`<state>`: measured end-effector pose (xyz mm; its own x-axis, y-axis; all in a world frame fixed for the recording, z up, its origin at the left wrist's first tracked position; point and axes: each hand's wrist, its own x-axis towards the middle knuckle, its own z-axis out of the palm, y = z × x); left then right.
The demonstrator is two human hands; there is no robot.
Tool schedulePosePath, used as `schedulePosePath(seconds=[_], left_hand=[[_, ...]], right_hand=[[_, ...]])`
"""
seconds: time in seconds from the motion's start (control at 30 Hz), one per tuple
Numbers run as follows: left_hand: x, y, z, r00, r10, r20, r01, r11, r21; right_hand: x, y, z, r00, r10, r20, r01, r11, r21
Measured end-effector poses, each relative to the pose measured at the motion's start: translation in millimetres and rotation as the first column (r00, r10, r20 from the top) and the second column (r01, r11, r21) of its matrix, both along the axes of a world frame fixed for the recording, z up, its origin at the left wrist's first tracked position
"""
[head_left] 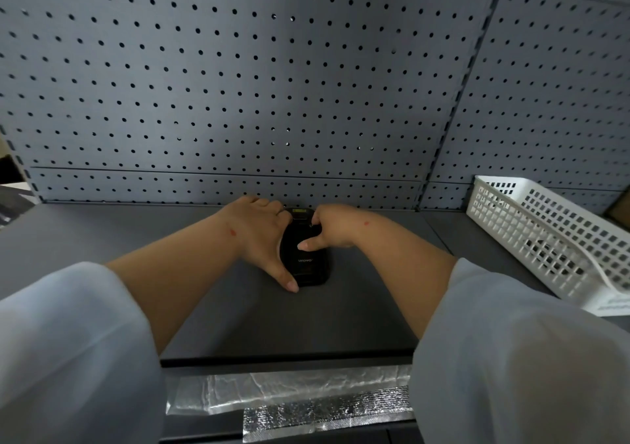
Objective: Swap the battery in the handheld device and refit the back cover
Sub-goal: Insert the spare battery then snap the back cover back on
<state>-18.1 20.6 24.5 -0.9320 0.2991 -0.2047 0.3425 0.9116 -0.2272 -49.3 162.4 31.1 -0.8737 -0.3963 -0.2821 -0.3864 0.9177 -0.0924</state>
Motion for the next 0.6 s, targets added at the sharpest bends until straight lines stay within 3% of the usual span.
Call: schedulePosePath(seconds=[0.37,0.6], left_hand=[[-4,8,10,0.999,-0.006,0.043,0.008,0.999,-0.049],[-6,10,11,0.995,0.041,0.09,-0.041,0.999,0.001]], right_hand=[[9,6,3,0.999,0.002,0.038,0.001,0.995,-0.1],[11,7,3,0.999,-0.008,0.046,0.013,0.992,-0.129]])
